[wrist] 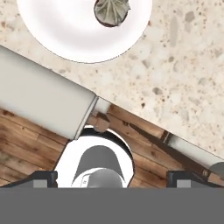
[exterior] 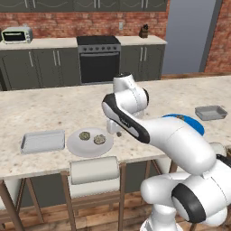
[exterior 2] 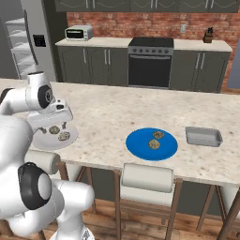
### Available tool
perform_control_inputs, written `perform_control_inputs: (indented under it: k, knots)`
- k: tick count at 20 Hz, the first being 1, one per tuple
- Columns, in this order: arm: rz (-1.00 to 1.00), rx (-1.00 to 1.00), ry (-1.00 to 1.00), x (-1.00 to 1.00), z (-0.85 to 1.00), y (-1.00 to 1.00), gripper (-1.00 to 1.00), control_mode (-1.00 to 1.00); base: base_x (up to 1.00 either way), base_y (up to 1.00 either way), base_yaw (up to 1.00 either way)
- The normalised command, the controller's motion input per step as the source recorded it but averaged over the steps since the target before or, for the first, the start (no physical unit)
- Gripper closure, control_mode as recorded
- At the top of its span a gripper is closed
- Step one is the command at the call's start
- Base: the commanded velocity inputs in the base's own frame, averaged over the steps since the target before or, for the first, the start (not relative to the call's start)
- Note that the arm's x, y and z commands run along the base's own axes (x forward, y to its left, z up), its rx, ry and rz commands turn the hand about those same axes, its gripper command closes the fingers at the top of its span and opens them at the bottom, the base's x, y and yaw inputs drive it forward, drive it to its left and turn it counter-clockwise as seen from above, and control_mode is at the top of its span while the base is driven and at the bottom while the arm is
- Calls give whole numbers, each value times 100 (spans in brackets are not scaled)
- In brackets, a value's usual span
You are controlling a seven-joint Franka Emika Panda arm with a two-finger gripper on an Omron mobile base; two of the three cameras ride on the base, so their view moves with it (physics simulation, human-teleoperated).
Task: Place two dumplings into each of the tupperware containers and then place the containers in the fridge.
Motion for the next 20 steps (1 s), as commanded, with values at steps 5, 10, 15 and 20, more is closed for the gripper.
perform_control_inputs:
  k: [5,10,15,20]
  knots:
    - [6,0,10,29,-48,29,-100,-100,0,0,0]
    - [4,1,7,47,-34,23,-100,-100,0,0,0]
    - [3,2,9,60,-34,23,-100,-100,0,0,0]
    - [1,0,5,52,-45,29,-100,-100,0,0,0]
